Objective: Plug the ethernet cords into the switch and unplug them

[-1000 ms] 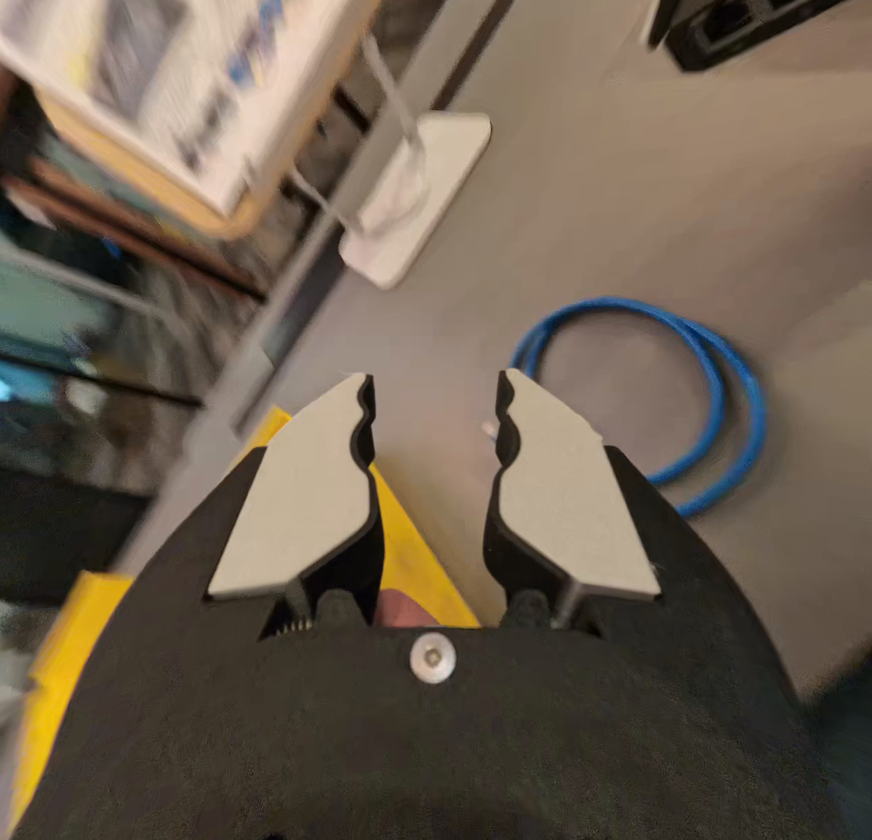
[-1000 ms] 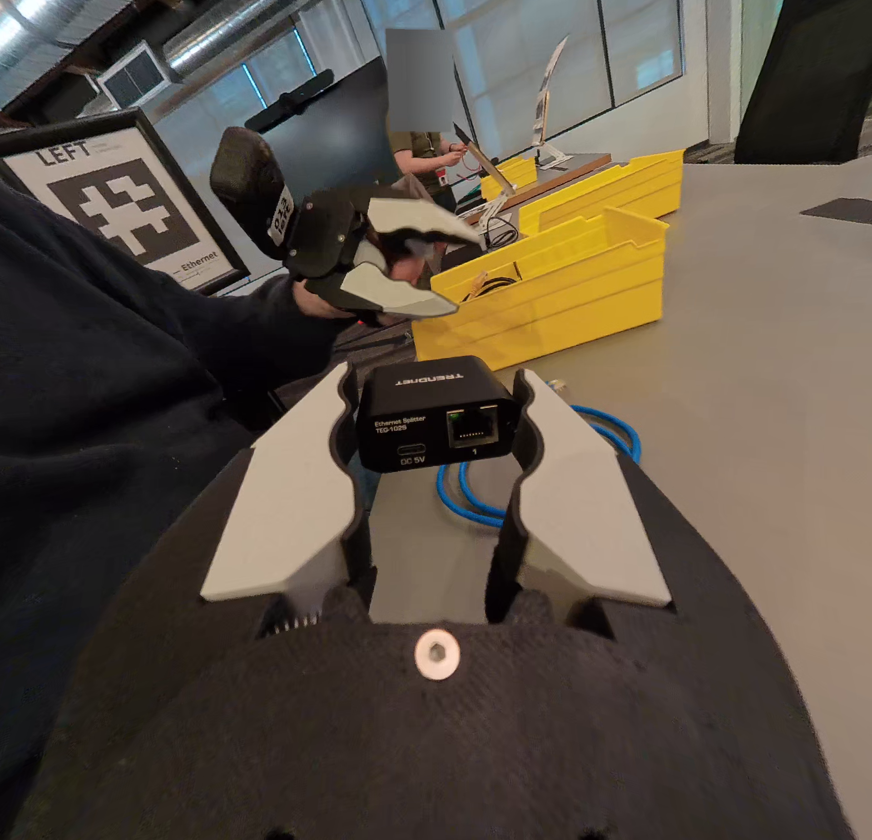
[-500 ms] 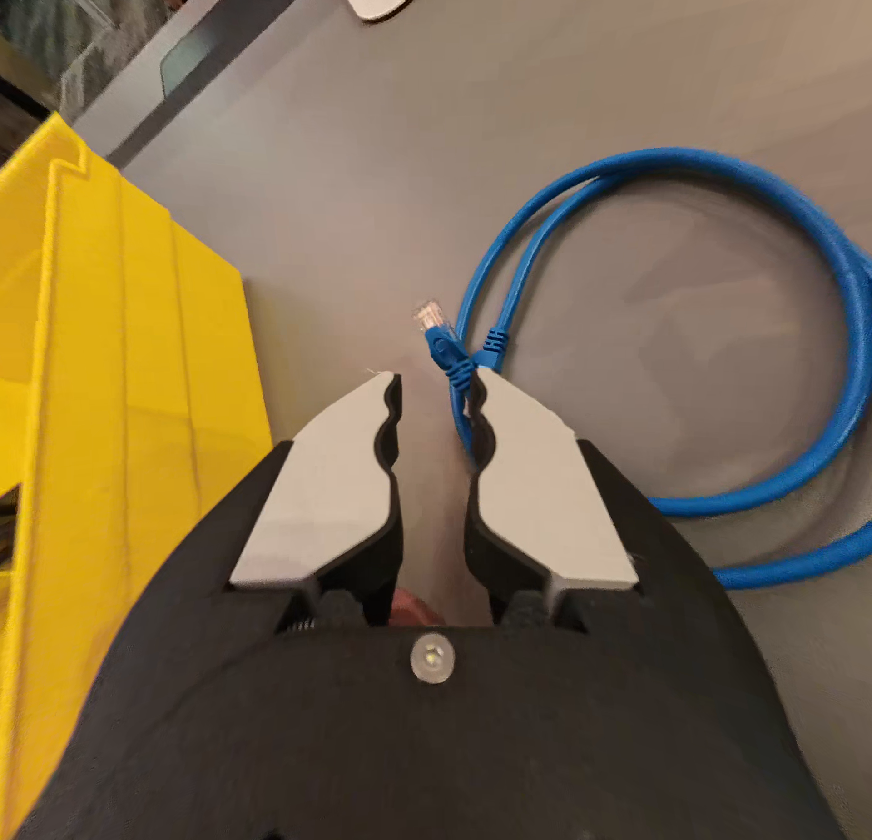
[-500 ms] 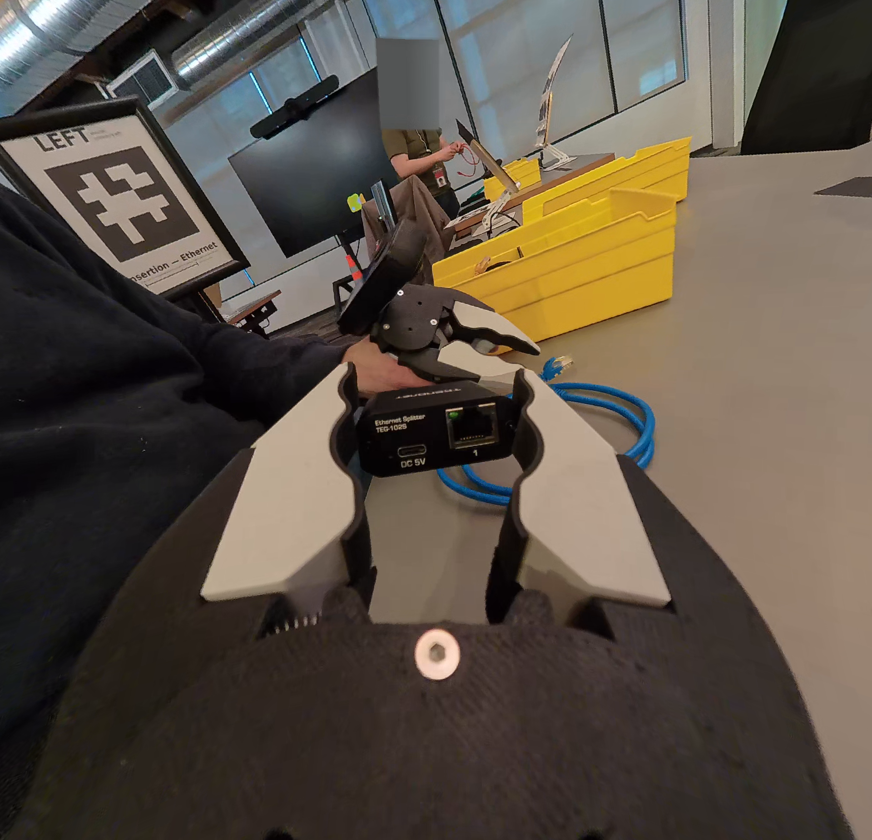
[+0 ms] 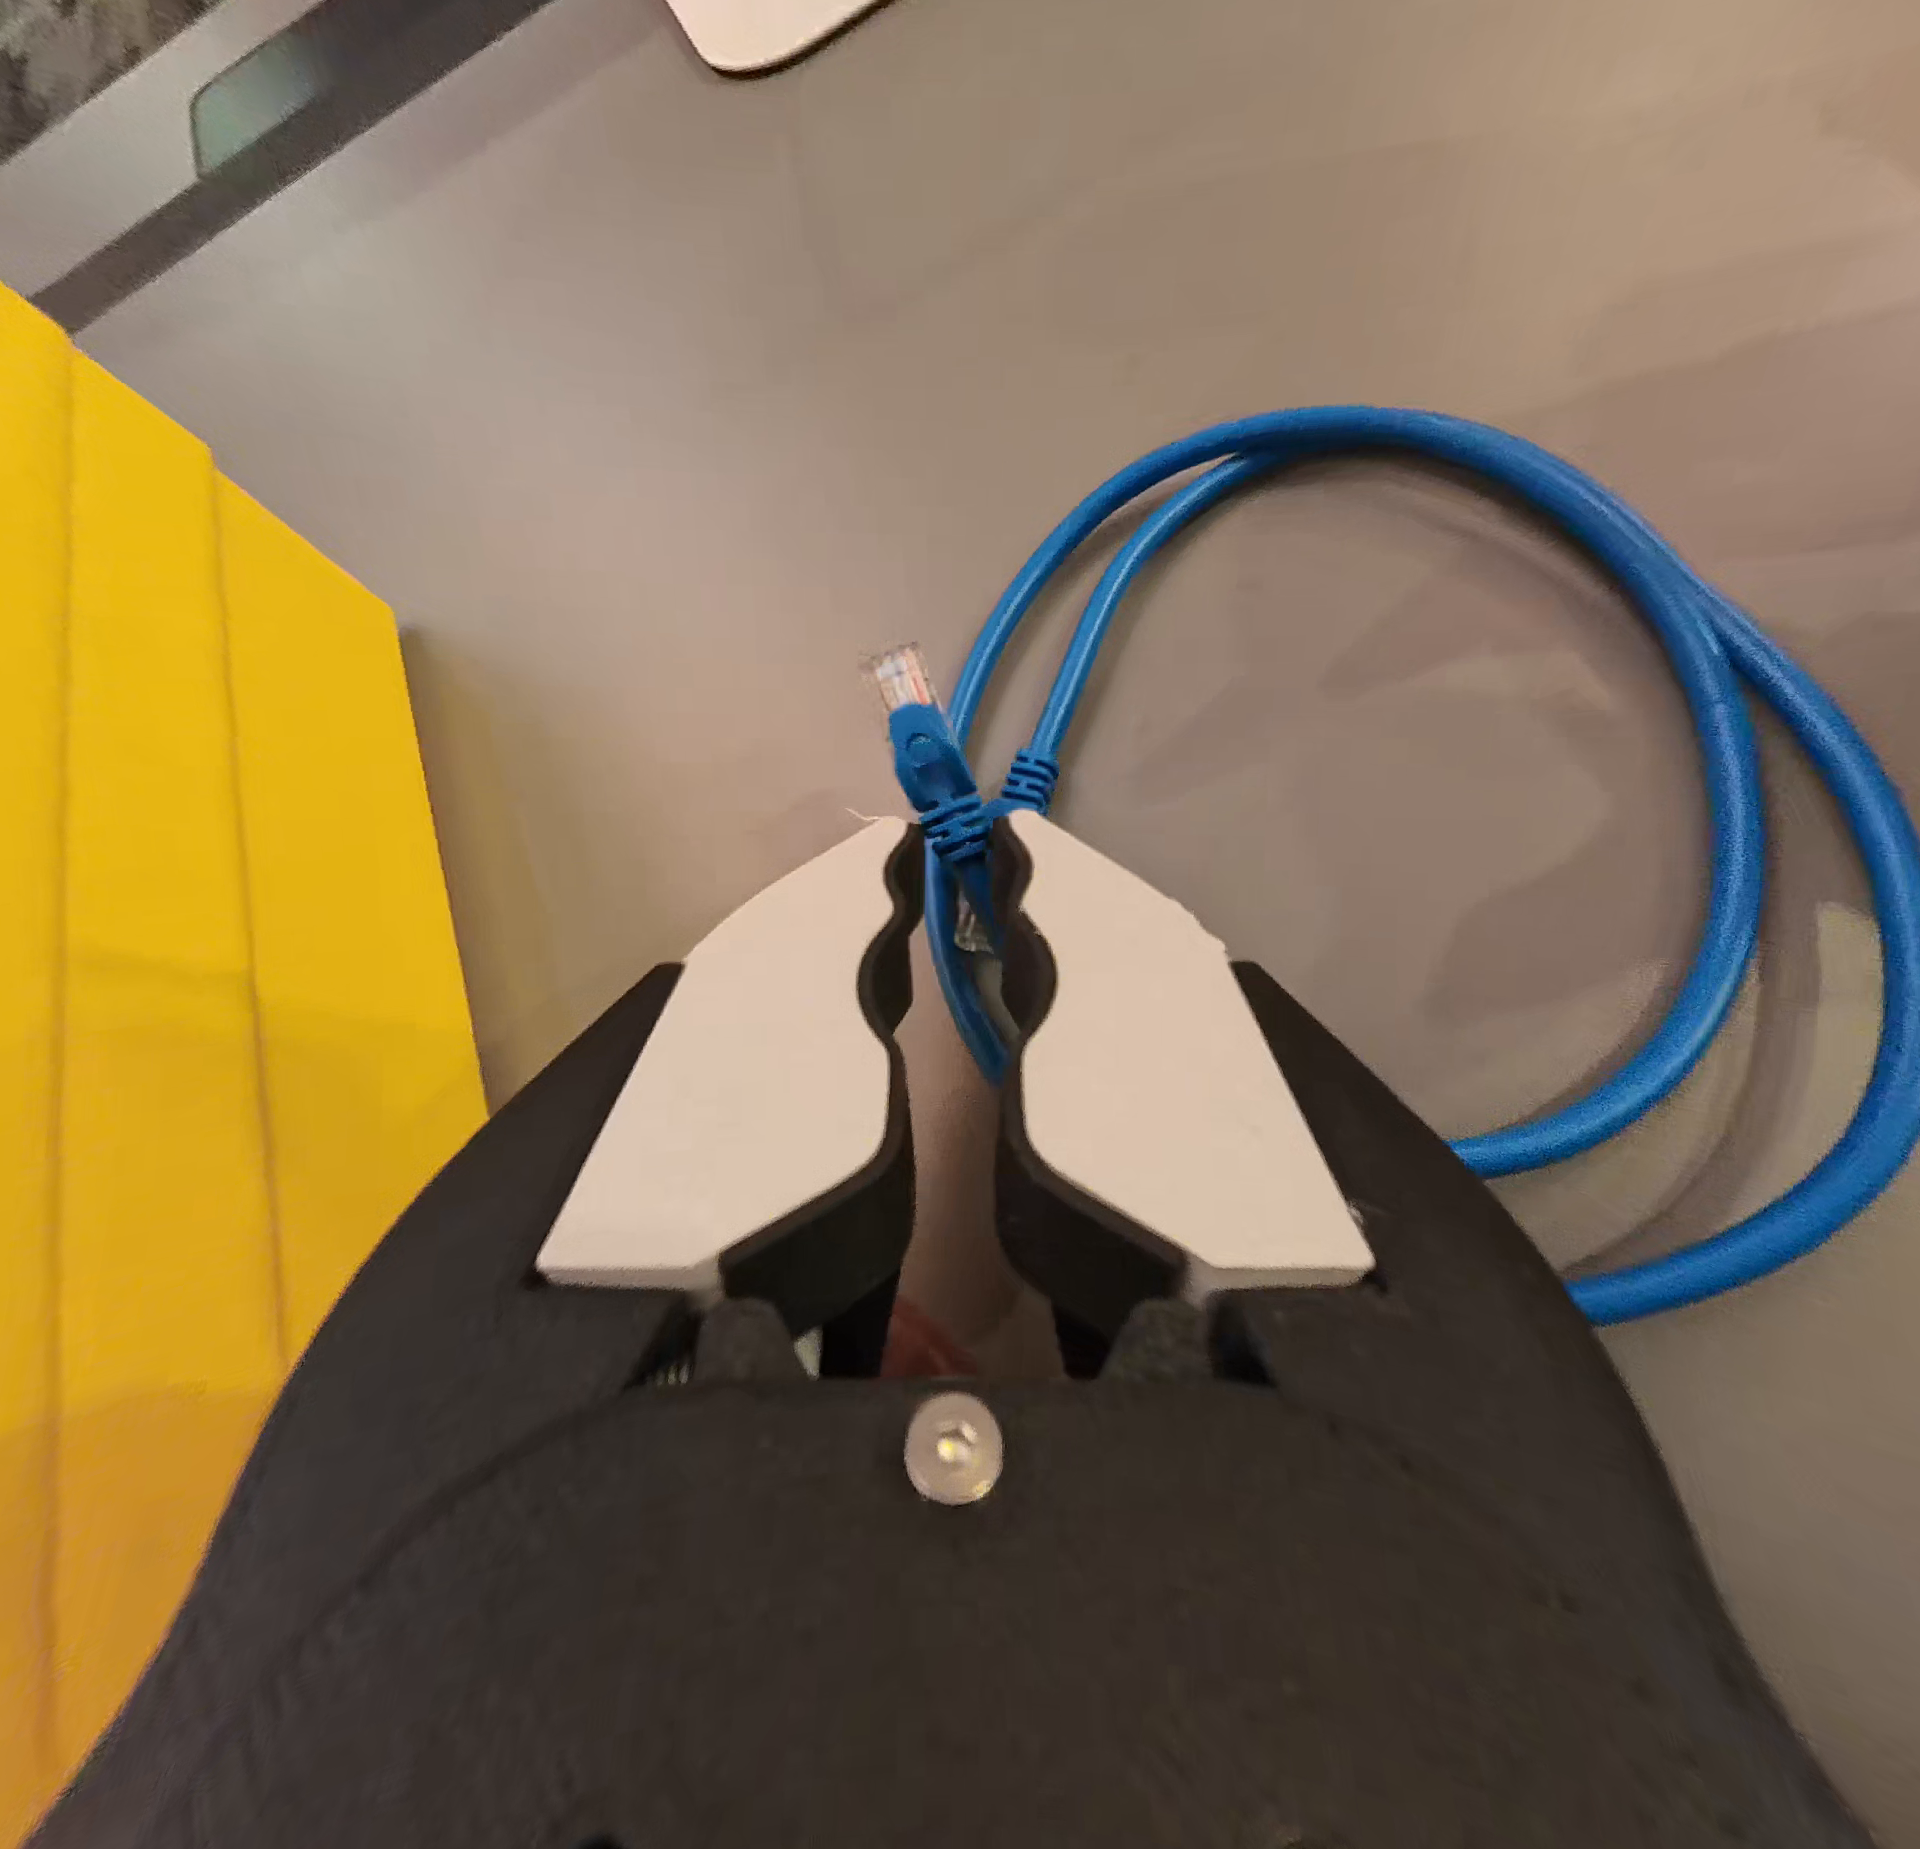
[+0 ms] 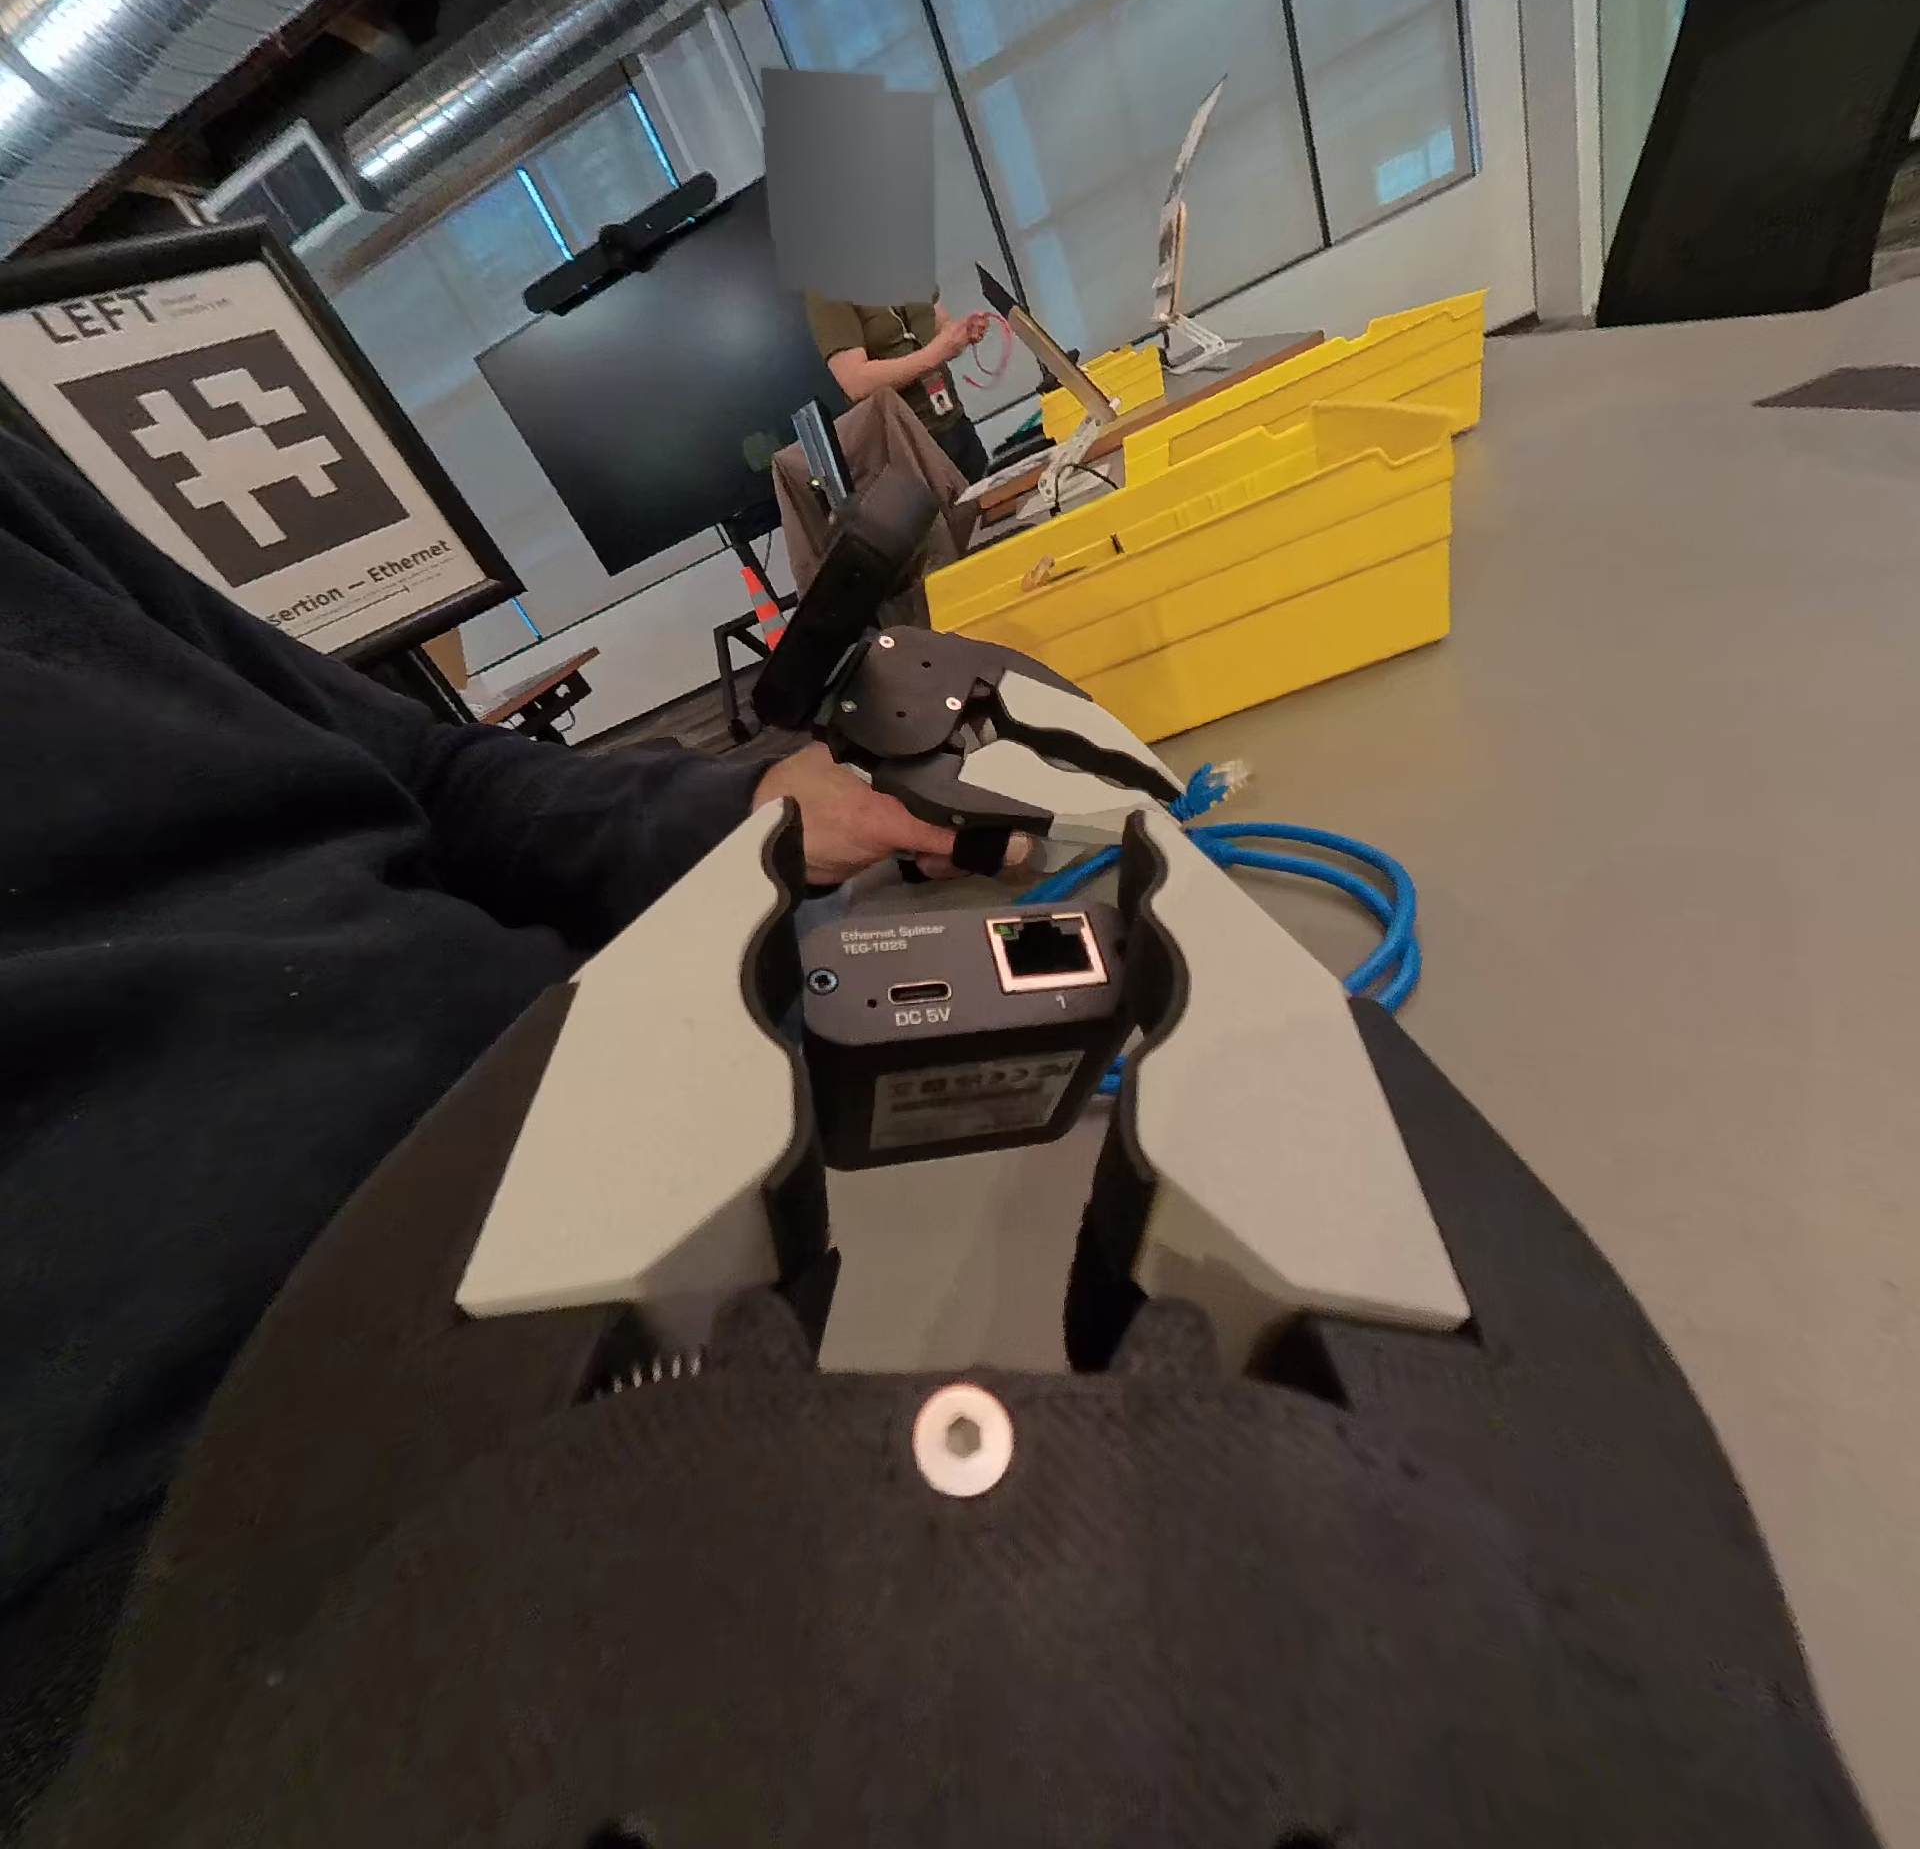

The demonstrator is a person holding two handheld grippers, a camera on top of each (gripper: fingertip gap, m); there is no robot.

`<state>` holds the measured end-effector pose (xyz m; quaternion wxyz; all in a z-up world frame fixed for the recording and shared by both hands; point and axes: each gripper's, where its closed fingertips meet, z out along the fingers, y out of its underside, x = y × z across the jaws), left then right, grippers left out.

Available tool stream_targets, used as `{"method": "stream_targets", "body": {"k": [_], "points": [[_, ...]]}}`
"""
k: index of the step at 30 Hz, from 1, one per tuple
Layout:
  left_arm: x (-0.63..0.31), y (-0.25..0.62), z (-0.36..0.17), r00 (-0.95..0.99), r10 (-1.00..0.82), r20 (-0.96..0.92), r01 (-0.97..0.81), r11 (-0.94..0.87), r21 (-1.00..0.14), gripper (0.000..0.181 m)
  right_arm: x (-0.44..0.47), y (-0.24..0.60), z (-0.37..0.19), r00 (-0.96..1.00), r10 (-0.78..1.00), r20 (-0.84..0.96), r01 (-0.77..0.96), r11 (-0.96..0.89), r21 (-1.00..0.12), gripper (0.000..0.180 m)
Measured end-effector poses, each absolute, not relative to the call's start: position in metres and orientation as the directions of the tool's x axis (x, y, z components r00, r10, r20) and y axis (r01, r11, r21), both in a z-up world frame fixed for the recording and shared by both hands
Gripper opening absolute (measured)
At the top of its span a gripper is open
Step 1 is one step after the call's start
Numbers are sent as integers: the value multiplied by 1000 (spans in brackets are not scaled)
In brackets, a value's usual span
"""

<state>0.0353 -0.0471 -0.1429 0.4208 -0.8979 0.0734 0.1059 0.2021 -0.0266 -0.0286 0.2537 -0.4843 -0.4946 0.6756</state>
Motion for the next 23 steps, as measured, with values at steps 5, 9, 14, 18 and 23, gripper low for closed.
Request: {"method": "stream_targets", "body": {"k": [5,9,14,18,23], "points": [[34,-42,-143,958,-78,-275,-260,-634,-728,12,202,-9,-69,-251,886,-390,286,-318,-904,60],[35,-39,-146,956,-116,-270,-279,-649,-708,12,208,-6,-98,-182,931,-316,411,-220,-885,60],[39,-33,-147,942,-182,-283,-331,-649,-685,21,217,-1,-120,-126,974,-186,512,-97,-854,61],[39,-27,-147,935,-213,-283,-352,-650,-674,18,226,3,-122,-86,987,-135,539,-67,-840,60],[40,-19,-147,928,-242,-284,-372,-631,-681,13,243,6,-127,-32,998,-62,583,-32,-812,60]]}}
